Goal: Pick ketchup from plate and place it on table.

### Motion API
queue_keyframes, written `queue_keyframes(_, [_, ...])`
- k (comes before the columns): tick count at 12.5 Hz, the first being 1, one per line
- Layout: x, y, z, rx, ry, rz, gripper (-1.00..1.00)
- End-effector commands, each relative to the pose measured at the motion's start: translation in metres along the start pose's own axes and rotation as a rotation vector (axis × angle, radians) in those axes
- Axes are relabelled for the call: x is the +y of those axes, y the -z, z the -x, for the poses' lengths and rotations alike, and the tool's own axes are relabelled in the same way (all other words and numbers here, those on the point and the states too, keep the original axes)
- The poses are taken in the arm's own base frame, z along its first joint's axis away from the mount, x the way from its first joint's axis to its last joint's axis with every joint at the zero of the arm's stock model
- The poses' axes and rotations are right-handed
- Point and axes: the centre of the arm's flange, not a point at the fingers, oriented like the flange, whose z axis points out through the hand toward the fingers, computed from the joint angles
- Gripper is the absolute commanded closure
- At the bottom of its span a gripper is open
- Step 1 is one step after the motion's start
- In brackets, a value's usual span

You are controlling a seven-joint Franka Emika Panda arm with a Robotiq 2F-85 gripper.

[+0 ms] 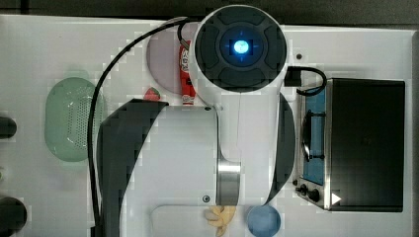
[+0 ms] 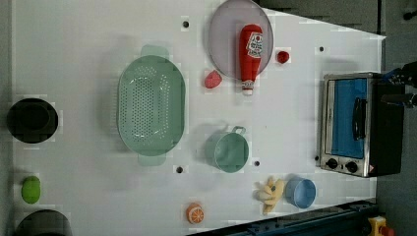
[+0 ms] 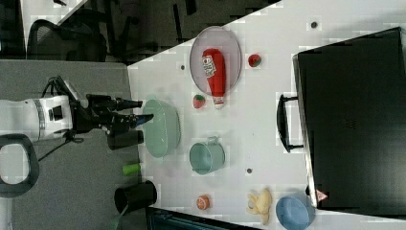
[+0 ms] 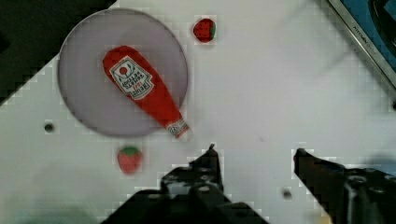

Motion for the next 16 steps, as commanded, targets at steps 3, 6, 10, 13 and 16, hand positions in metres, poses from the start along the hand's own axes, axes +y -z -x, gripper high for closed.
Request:
queue_keyframes(3, [0.048,0.075,0.030,-0.022,-0.104,-0.006,-0.99])
queue_keyframes(6, [0.036,0.058,0.023,-0.035,-0.087,0.005,-1.00])
queue_keyframes(10, [0.006,0.005,0.003,-0.074,-0.052,0.034,-1.00])
queue_keyframes(13, [-0.022,-0.047,-0.014,-0.091,-0.028,0.040,-1.00])
queue_keyframes(16, [-0.050,-0.105,-0.028,-0.106,0.074,0.033,-1.00])
